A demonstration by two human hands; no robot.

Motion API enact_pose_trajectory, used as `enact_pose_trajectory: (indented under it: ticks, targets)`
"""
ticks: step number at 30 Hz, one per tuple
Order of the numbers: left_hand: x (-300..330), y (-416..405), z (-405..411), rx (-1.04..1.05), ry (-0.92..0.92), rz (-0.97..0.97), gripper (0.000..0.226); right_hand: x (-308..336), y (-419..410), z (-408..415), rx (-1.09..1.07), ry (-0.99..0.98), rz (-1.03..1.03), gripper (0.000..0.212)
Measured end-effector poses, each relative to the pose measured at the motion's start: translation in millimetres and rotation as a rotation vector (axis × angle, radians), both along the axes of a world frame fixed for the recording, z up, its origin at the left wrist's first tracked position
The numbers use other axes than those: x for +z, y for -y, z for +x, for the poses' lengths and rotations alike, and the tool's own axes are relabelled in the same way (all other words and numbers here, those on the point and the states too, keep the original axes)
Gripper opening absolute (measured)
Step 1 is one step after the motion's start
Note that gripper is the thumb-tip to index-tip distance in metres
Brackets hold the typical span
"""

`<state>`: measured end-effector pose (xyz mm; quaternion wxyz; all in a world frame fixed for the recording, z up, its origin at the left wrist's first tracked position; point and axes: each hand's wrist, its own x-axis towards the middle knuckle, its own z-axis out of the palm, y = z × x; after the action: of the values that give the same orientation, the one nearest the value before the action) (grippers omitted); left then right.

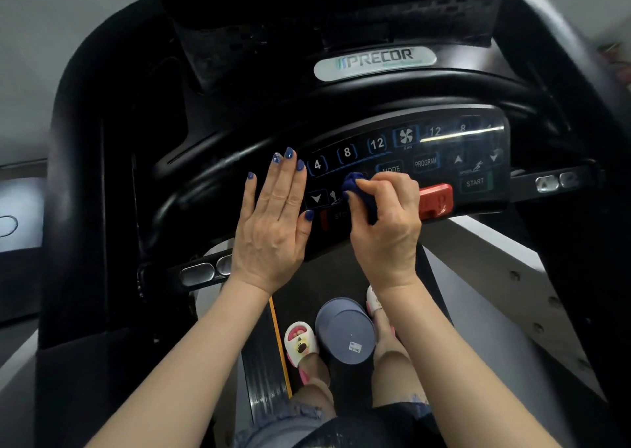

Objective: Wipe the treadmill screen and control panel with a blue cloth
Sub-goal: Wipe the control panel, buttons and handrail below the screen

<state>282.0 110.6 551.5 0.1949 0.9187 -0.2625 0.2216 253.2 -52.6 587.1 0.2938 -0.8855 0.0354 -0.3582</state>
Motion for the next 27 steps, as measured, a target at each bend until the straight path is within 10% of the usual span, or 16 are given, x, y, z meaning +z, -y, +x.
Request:
enact_pose_trajectory:
  ticks: [27]
  targets:
    - [0, 0, 1, -0.009, 0.000, -0.015, 0.054, 23, 6, 45, 0.219, 0.061, -0.110, 0.004]
